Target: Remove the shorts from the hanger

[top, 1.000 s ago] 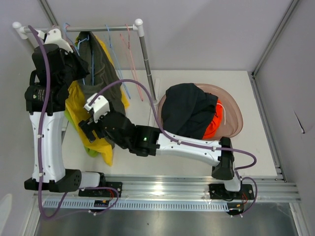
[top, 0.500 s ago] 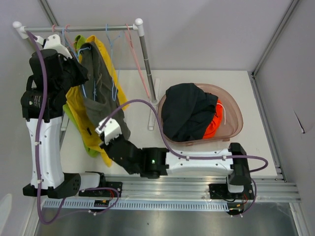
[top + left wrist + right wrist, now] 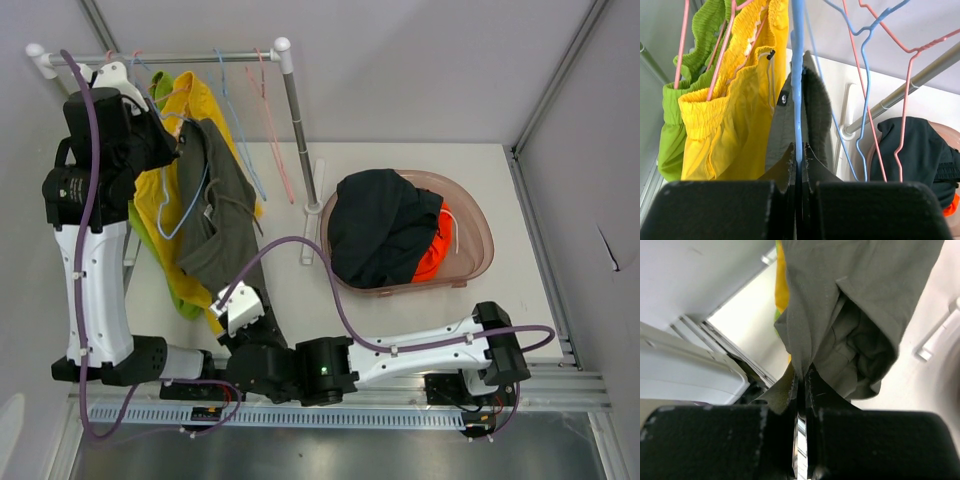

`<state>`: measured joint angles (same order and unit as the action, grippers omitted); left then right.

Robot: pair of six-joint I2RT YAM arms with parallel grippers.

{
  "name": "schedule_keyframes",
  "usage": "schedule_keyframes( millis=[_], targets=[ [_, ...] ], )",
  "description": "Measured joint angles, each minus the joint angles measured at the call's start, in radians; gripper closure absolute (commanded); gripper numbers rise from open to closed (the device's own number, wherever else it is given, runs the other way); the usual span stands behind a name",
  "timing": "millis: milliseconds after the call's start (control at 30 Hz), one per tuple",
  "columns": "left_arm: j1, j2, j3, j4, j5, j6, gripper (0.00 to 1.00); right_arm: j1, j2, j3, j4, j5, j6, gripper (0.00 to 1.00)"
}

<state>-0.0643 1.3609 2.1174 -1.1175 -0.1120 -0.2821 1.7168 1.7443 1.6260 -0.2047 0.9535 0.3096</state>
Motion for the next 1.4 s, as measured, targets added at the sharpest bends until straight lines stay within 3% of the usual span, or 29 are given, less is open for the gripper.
schedule_keyframes(
  millis=[167,367,633,700,767,967,1133,1400],
  targets=[
    [0.0,-0.003,-0.007,-0.008,0.018,-0.002,1.0,-0.001,0.052,0.0,-0.005,0.009,0.011,1.0],
    [0.006,-0.143,-0.188,0.053,0.044,-0.017,1.0,-0.109,0.126,0.06,0.026,-0.093,-0.051,1.0],
    [0.01,-0.391,-0.373,0.089,0.064,-0.01,1.0,-0.417,0.382,0.597,-0.077,-0.248,-0.169,1.0],
    [0.01,-0.447,-0.421,0.092,0.069,-0.006,1.0,-0.467,0.393,0.655,-0.107,-0.26,-0.176,1.0],
    [0.01,-0.482,-0.445,0.09,0.081,-0.006,1.0,-0.488,0.377,0.653,-0.121,-0.261,-0.176,1.0],
    [0.003,-0.501,-0.52,0.119,0.193,-0.034,1.0,-0.462,0.214,0.346,-0.107,-0.261,-0.164,1.0],
    [-0.003,-0.504,-0.617,0.132,0.278,-0.076,1.0,-0.448,0.183,0.269,-0.127,-0.259,-0.153,1.0],
    [-0.004,-0.513,-0.603,0.106,0.097,-0.046,1.0,-0.357,0.087,0.213,-0.135,-0.159,-0.172,1.0]
  ],
)
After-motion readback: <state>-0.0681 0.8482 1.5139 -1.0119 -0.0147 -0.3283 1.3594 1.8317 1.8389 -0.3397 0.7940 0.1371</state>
